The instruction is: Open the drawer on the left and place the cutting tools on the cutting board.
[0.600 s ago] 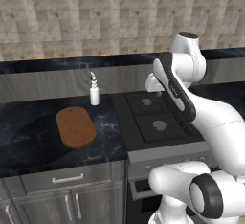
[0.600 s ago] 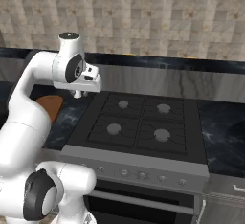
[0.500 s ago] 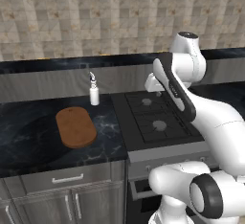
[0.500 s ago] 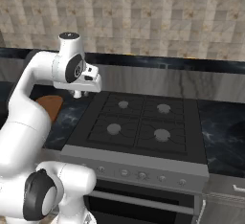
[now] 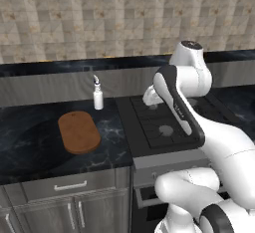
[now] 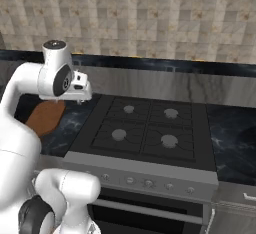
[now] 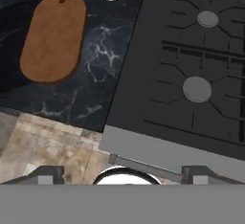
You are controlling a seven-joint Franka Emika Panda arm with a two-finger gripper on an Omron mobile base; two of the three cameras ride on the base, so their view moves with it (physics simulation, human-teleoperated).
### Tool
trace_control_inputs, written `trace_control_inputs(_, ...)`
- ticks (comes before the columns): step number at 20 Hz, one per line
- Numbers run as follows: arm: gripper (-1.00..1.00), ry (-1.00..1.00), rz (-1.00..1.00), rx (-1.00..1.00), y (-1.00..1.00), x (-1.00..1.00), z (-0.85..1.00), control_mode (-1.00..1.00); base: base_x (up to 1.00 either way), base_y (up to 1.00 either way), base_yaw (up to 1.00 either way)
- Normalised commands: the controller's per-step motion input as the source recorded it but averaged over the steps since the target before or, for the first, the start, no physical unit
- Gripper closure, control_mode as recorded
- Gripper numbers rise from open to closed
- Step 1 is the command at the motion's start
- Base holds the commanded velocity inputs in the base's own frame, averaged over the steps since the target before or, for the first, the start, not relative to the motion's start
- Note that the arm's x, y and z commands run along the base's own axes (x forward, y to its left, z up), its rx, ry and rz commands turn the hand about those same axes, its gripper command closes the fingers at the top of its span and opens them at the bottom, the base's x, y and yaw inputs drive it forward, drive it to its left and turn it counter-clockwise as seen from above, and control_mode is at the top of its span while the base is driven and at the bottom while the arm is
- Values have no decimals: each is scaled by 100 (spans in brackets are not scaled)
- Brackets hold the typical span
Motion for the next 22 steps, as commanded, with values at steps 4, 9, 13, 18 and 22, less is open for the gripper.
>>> trace_control_inputs(4, -100, -25, 38, -1, 91, -45, -55, -100, 0, 0, 0)
trace_control_inputs(9, -100, -33, 37, -9, 100, -47, -48, -100, 0, 0, 0)
trace_control_inputs(13, -100, -35, 31, -19, 100, -51, -42, -100, 0, 0, 0)
trace_control_inputs(18, -100, -30, 23, -24, 87, -56, -30, -100, 0, 0, 0)
trace_control_inputs(22, -100, -16, 14, -23, 54, -49, -24, -100, 0, 0, 0)
